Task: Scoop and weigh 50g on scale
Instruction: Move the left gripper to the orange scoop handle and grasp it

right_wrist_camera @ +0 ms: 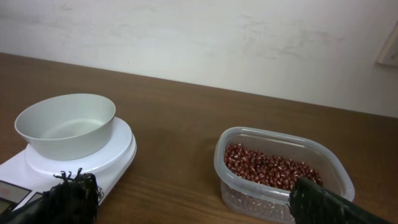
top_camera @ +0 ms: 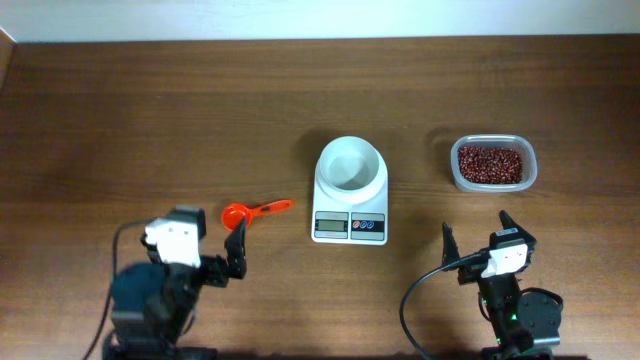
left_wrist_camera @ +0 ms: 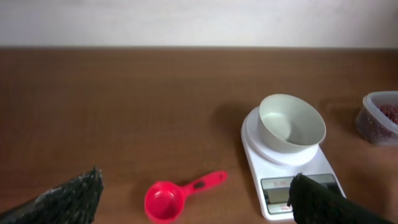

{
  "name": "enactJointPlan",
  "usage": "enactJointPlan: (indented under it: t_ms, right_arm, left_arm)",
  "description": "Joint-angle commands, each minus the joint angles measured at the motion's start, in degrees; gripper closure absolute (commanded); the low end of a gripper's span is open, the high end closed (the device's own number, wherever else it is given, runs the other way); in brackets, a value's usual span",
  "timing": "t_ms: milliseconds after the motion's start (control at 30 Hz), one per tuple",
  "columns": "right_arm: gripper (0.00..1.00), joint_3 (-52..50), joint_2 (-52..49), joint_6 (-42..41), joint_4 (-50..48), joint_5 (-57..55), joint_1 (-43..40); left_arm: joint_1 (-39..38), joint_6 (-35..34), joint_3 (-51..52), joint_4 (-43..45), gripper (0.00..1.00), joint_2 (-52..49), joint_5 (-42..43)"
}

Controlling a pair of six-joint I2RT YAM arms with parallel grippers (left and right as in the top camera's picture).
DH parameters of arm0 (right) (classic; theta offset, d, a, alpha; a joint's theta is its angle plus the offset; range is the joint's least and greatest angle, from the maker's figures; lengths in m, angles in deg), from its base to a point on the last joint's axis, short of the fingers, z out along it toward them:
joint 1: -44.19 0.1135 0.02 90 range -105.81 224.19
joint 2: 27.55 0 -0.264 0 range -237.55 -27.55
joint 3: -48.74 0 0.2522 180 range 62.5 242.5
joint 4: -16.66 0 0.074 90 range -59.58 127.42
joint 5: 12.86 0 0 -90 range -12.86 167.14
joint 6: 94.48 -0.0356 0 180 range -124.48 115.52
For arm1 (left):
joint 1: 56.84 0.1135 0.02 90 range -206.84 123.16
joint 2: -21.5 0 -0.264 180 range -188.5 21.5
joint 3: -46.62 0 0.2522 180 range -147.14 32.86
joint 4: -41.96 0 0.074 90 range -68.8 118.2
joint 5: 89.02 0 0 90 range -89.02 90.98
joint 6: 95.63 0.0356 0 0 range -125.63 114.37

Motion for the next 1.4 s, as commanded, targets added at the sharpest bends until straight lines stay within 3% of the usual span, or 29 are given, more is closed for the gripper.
enactJointPlan:
  t_ms: [0,100,233,333,367,433,500,567,767,1000,1133,1333,1367]
  right_arm:
    - [0.01,-0.31,0.02,0.39,0.28,-0.28,0.31]
    - [0.01,-0.31,0.02,0.39,0.28,-0.28,0.31]
    - [0.01,-0.31,0.02,0.39,0.28,-0.28,0.31]
    - [0.01,-0.31,0.02,0.39,0.28,-0.28,0.31]
    - [0.01,-0.31,0.02,0.39,0.28,-0.28,0.31]
    - [0.01,-0.31,0.02,0.39,0.28,-0.28,0.31]
    - [0.01,-0.31,0.02,0.39,0.28,-0.28,0.31]
    - [0.01,-0.31,0.02,0.39,0.28,-0.28,0.31]
    - [0.01,-0.31,0.02,0.39,0.28,-0.28,0.31]
    - [0.01,-0.31,0.02,0.39,0.28,-0.28,0.31]
    - [0.01,-0.31,0.02,0.39,0.28,-0.28,0.31]
    - [0.01,-0.31,0.02,0.39,0.28,-0.28,0.31]
    - [0.01,-0.31,0.02,0.39,0.28,-0.28,0.31]
  left_arm:
    - [-0.17,2.21,-15.41,-6.45,0.01,-12.85,0.11]
    - [-0.17,2.21,-28.22,-13.92,0.01,-23.89,6.16]
    - [-0.17,2.19,-28.83,-17.73,0.01,-29.92,17.97]
    - [-0.17,0.83,-28.81,-18.25,0.02,-34.27,18.91]
    - [-0.17,-1.01,-28.81,-19.06,0.08,-35.95,18.51]
    - [-0.17,-10.25,-28.81,-20.41,0.10,-37.88,11.06]
    - [-0.17,-27.39,-28.74,-24.35,0.10,-39.23,-3.34]
    - [-0.17,-40.54,-27.61,-27.61,0.10,-40.04,-10.78]
    - [-0.20,-66.88,-18.23,-25.49,0.15,-44.28,-11.52]
    - [-0.22,-84.11,-13.40,-16.28,0.16,-53.99,-8.92]
    - [-0.24,-86.18,-13.38,-8.94,0.22,-62.64,-3.54]
    - [-0.24,-90.84,-13.35,-5.97,0.48,-73.00,-1.42]
    - [-0.24,-90.84,-13.35,-5.46,0.62,-73.42,-1.44]
